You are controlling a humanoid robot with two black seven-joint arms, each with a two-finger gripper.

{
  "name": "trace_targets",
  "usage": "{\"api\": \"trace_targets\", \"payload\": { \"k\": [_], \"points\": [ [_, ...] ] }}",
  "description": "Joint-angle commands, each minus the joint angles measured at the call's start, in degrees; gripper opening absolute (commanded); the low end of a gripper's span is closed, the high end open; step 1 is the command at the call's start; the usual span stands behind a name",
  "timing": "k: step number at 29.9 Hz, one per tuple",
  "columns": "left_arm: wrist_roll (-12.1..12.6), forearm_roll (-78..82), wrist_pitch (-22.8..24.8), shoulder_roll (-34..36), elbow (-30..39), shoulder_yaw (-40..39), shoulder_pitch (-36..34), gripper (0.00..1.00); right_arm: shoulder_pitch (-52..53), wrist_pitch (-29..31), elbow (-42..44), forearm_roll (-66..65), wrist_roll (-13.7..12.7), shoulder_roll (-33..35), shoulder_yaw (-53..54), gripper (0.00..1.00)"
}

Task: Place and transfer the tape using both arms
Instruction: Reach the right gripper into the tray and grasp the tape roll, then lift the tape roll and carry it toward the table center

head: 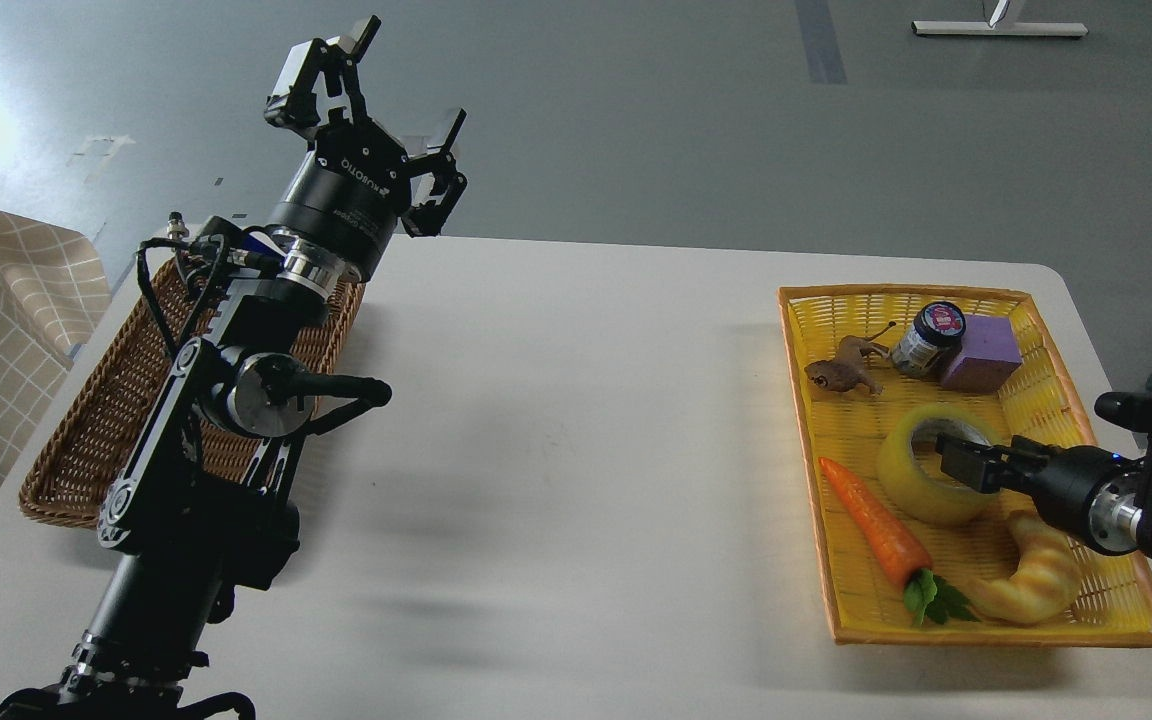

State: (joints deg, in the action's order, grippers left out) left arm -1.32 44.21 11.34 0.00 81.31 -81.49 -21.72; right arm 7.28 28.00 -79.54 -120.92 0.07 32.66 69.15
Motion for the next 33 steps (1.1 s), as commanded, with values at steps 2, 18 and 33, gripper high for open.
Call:
{"api": "trace_targets", "payload": {
  "k": [2,18,33],
  "points": [
    [0.0,-0.1,0.0,0.0,0.0,-0.8,0.1,0.98,0.3,0.0,0.3,-0.1,-0.7,0.1,-1.0,0.81],
    [0.0,-0.1,-0.1,0.0,-0.1,-0.9,0.4,0.98,0.0,0.0,1.0,-2.1,-2.5,0.1,-1.7,0.35],
    [0.0,-0.2,-0.1,0.0,-0.5,-0.9,0.4,0.98,0.5,0.0,0.6,-1.2,-2.5,0.0,-1.3,0.12]
  ]
}}
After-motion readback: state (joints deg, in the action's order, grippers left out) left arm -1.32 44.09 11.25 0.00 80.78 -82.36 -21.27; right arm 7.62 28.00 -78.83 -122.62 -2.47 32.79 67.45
